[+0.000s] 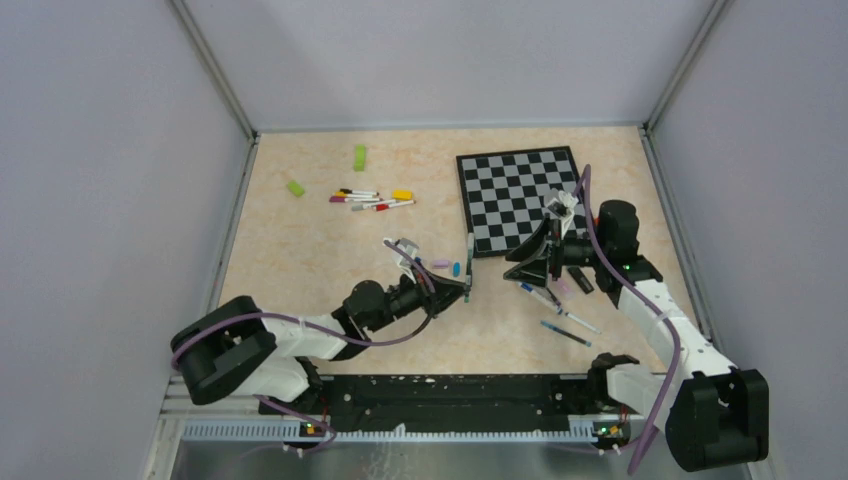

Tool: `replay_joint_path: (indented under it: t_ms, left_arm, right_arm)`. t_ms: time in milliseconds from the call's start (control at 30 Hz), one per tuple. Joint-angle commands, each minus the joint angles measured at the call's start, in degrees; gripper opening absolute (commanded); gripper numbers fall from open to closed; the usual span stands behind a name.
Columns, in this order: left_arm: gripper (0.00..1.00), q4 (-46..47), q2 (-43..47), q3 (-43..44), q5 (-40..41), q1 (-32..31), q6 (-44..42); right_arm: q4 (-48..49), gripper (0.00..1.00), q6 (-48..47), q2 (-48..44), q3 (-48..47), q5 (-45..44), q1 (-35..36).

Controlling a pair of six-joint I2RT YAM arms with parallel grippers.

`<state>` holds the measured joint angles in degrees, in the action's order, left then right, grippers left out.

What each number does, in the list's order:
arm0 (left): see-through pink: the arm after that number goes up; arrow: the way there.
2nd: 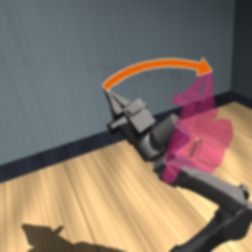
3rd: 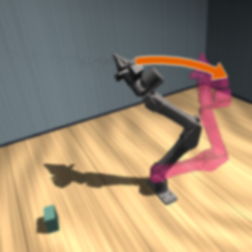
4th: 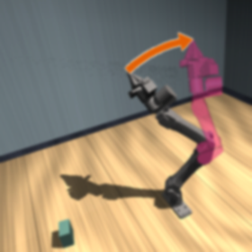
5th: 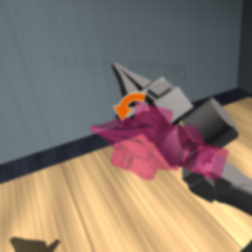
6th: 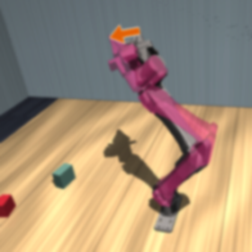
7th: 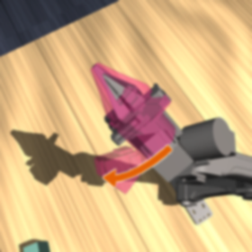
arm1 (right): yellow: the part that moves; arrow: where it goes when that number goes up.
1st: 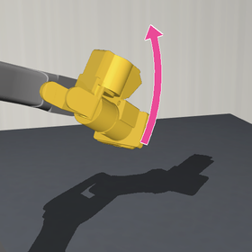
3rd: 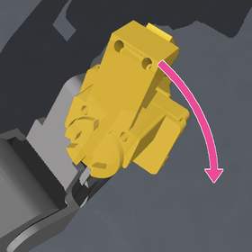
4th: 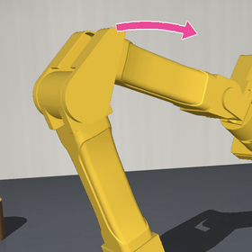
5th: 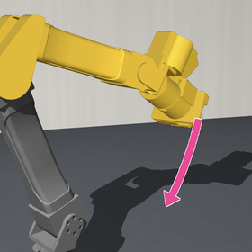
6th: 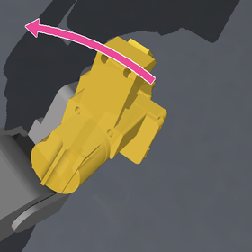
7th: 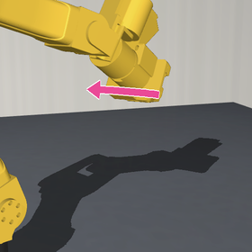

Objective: Open the pen caps
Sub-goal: Pick up the pen from the center of the board.

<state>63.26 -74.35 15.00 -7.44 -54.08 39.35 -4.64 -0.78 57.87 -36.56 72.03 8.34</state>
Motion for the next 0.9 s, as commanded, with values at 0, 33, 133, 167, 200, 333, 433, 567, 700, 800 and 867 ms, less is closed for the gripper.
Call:
replay_joint_path:
  t_ms: [0, 33, 133, 167, 200, 333, 433, 567, 700, 800, 867]
  left_arm:
    - [0.00, 10.85, -4.80, 5.62, 6.85, -3.22, 0.28]
    - [0.00, 10.91, -5.76, 6.41, 9.06, -3.93, 0.25]
    - [0.00, 10.95, -8.25, 8.13, 13.89, -5.95, 1.21]
    - [0.00, 10.92, -8.92, 8.59, 15.42, -6.76, 1.42]
    - [0.00, 10.65, -9.49, 8.97, 16.84, -7.51, 1.69]
    - [0.00, 10.56, -11.57, 10.09, 19.93, -9.38, 2.90]
    - [0.00, 10.74, -12.47, 10.96, 20.36, -10.17, 3.46]
    - [0.00, 10.32, -13.25, 12.25, 21.01, -11.61, 3.30]
    - [0.00, 10.30, -14.12, 13.18, 21.39, -12.50, 3.44]
    - [0.00, 10.22, -14.85, 13.88, 22.01, -13.18, 3.55]
    - [0.00, 10.11, -15.43, 14.43, 22.12, -13.53, 3.62]
  right_arm:
    - [23.10, 0.60, 23.39, -0.61, 6.00, -0.48, 0.06]
    - [24.50, 0.61, 24.41, -0.77, 7.48, -0.80, 0.25]
    - [28.03, 0.62, 26.62, -0.83, 9.75, -2.17, 0.30]
    - [28.89, 0.63, 27.45, -0.78, 9.95, -2.72, 0.32]
    - [29.68, 0.63, 28.96, -0.74, 10.00, -3.09, 0.35]
    - [35.31, 0.65, 35.12, -0.85, 11.06, -3.42, 0.73]
    - [36.38, 0.65, 35.80, -0.83, 11.56, -4.78, 0.81]
    - [34.56, 0.62, 33.94, -0.73, 12.01, -7.42, 0.97]
    - [34.20, 0.59, 33.52, -0.50, 12.44, -8.39, 1.70]
    - [34.35, 0.57, 33.47, -0.13, 12.52, -8.57, 2.18]
    - [34.34, 0.55, 33.29, 0.00, 12.52, -8.64, 2.49]
